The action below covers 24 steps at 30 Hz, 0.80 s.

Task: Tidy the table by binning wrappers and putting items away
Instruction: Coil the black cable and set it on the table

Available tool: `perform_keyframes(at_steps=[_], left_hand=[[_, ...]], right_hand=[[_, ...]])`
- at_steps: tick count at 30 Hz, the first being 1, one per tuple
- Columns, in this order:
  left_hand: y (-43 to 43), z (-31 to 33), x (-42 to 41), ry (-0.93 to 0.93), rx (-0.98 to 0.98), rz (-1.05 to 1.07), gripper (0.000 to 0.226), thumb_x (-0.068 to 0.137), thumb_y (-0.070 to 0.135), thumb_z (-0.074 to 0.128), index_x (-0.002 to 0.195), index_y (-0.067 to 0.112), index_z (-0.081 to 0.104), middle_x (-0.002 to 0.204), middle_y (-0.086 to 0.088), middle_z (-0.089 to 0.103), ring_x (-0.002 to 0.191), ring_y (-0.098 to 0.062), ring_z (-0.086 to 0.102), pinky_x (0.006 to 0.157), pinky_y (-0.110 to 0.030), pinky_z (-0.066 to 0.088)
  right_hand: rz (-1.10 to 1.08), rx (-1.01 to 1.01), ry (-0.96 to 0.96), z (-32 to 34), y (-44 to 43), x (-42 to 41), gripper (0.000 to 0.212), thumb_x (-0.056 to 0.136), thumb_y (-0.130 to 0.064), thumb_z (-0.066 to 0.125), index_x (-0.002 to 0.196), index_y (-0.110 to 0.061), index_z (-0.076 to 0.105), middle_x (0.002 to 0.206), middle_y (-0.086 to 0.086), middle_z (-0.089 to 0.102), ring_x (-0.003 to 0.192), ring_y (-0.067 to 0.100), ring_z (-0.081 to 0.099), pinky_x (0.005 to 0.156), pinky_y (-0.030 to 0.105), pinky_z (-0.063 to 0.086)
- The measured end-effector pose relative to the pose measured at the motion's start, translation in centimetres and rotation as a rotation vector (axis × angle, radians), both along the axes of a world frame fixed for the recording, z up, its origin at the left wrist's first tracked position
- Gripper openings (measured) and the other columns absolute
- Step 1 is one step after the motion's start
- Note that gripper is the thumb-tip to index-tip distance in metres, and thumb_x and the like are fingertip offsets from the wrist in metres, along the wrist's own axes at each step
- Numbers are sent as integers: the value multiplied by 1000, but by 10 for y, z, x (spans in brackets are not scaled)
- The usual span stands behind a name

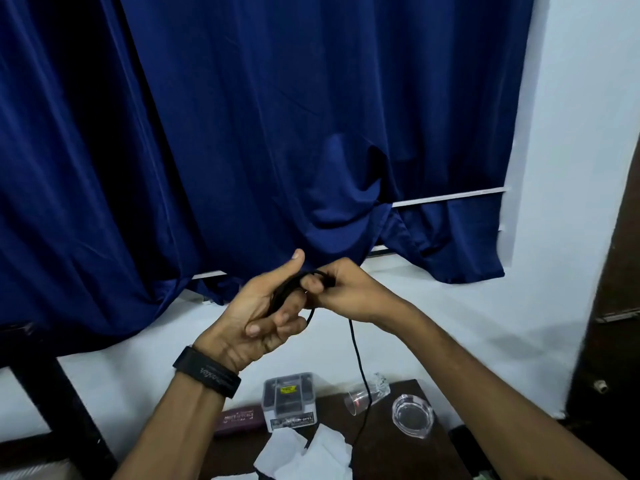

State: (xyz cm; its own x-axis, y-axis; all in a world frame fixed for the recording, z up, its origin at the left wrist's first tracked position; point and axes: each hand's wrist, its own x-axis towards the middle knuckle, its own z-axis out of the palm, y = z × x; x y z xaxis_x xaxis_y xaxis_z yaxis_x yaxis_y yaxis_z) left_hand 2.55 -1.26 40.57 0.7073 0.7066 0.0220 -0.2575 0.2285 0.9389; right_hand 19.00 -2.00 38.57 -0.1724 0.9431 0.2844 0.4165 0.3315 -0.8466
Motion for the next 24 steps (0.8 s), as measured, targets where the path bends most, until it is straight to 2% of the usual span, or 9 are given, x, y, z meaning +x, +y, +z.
perform_keyframes(at_steps=[2,5,7,9,12,15,19,21,24], left_hand=[[1,-1,-4,86,50,-58,66,90,61,46,74,3,74,26,4,28,16,-6,21,30,-15,29],[4,-5,-13,108,73,-187,56,75,64,76,74,8,76,24,7,32,15,-4,27,31,-14,32],[1,-8,-14,34,40,-249,50,56,52,96,73,9,75,31,1,49,17,-3,35,30,-15,38],[4,-13,-13,-88,-29,-233,47,49,39,102,78,10,79,66,-8,76,24,-4,47,30,-19,45],[15,-18,-11,-367,-202,-426,45,93,28,74,128,1,67,117,-18,76,42,-11,63,45,-28,58],[30,-19,-14,-511,-262,-523,64,110,40,37,159,3,17,122,-21,73,63,-24,73,70,-37,64],[31,-15,-15,-526,-91,-372,61,109,43,31,151,0,42,131,-16,70,110,-30,74,108,-42,52],[22,-16,-9,-445,-27,-77,59,105,43,34,125,3,72,111,-11,79,94,-21,79,100,-42,58],[15,-21,-3,-453,77,73,60,100,47,36,107,7,81,105,-9,80,90,-21,79,98,-43,58]], right_hand=[[38,-10,13,-4,-2,4,13,81,-17,68,80,-4,69,73,-6,64,75,4,59,77,46,57],[89,-37,63,1,-9,4,26,91,12,51,75,-3,64,55,-16,59,57,-6,57,56,6,41],[94,-18,59,1,-10,3,43,91,17,48,64,-15,56,48,-18,54,49,-6,52,54,5,38],[74,-13,107,0,-8,0,42,93,12,53,64,-18,54,48,-19,51,48,-6,50,55,6,38],[23,-13,61,-4,-7,-2,15,97,-18,64,82,-21,64,57,-18,50,54,-3,44,56,14,36],[52,-57,164,-13,-6,-3,21,104,-37,56,100,-18,65,61,-13,43,50,1,36,49,18,29],[-14,85,56,-25,-5,1,28,108,-35,45,89,-27,63,66,-8,44,53,-1,39,53,12,33],[-50,122,-97,-27,-5,3,29,108,-34,44,94,-22,67,67,-10,46,56,-2,43,59,14,35],[-66,64,-115,-29,-8,4,33,108,-36,44,95,-20,69,61,-13,48,57,0,43,64,22,38]])
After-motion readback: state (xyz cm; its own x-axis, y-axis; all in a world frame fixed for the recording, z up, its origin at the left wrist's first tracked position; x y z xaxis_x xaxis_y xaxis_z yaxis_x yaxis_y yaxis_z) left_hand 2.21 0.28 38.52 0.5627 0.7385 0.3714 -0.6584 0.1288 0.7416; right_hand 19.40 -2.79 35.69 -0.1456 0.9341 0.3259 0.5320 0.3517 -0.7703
